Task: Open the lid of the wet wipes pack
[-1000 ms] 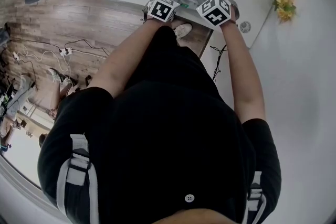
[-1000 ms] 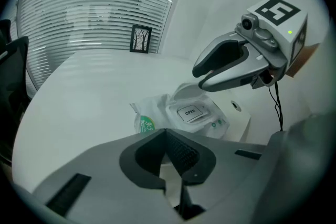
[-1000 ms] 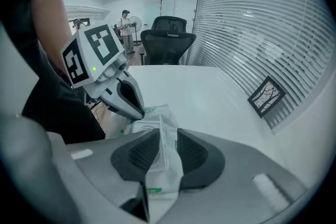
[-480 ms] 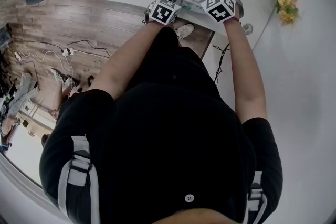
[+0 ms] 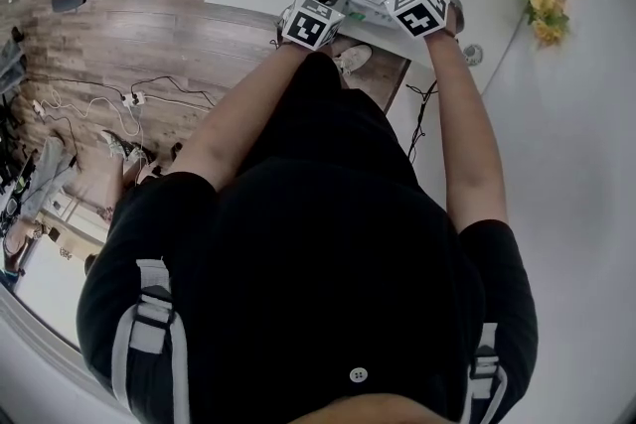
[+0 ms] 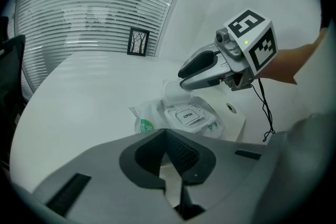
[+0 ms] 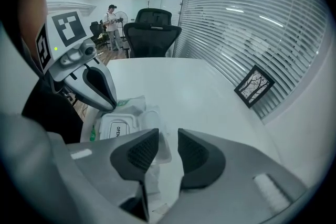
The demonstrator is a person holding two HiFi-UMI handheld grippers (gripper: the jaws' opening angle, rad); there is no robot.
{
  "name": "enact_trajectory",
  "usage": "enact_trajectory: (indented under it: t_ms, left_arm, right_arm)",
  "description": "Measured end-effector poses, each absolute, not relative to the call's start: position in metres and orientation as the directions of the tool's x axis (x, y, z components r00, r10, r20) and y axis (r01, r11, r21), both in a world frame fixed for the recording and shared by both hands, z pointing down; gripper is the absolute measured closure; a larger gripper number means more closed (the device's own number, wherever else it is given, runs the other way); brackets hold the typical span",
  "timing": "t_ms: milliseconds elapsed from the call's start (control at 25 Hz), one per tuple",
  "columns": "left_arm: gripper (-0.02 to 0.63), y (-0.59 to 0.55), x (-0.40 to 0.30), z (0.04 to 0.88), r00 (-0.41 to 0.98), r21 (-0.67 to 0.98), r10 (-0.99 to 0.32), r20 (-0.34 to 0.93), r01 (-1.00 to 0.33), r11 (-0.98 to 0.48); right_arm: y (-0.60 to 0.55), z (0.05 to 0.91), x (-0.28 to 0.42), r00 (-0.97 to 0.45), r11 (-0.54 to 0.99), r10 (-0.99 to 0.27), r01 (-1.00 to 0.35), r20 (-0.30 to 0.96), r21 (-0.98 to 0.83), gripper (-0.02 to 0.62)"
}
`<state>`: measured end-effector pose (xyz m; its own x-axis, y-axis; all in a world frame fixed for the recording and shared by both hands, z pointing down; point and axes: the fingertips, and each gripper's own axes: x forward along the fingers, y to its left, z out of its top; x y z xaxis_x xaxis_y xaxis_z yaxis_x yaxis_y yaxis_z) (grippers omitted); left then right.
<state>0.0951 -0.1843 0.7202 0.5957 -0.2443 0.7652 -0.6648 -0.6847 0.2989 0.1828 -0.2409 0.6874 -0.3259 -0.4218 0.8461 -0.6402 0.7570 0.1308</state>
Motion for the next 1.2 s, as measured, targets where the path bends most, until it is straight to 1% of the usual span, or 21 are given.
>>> enact_trajectory:
  t_ms: [120, 440, 640, 920, 1200]
  left_arm:
    - [0.598, -0.187, 0.095, 0.708, 0.608, 0.298, -0.259, 0.751, -0.662, -0.688]
    - [0.598, -0.19, 0.102, 0.656, 0.693, 0.311, -0.317, 0.647, -0.62, -0.721]
    - [0.598, -0.185, 0.107, 0.635, 0.717, 0.3, -0.341, 0.608, -0.605, -0.738]
    - [0.598, -0.179, 0.109, 0.608, 0.733, 0.27, -0.377, 0.566, -0.597, -0.755]
    - [0.598, -0.169, 0.117, 0.551, 0.782, 0.214, -0.412, 0.468, -0.552, -0.806]
  right_arm:
    - [-0.24, 0.684, 0.185, -0.326, 0.745, -0.434, -0.653, 0.84, 0.132, 0.467]
    - [-0.228, 0.661, 0.185, -0.349, 0.707, -0.48, -0.697, 0.805, 0.119, 0.462]
    - [-0.22, 0.648, 0.189, -0.366, 0.685, -0.517, -0.719, 0.774, 0.118, 0.462]
    - [-0.204, 0.615, 0.198, -0.415, 0.624, -0.602, -0.777, 0.682, 0.079, 0.462]
    - [-0.182, 0.553, 0.2, -0.489, 0.575, -0.687, -0.818, 0.538, -0.009, 0.463]
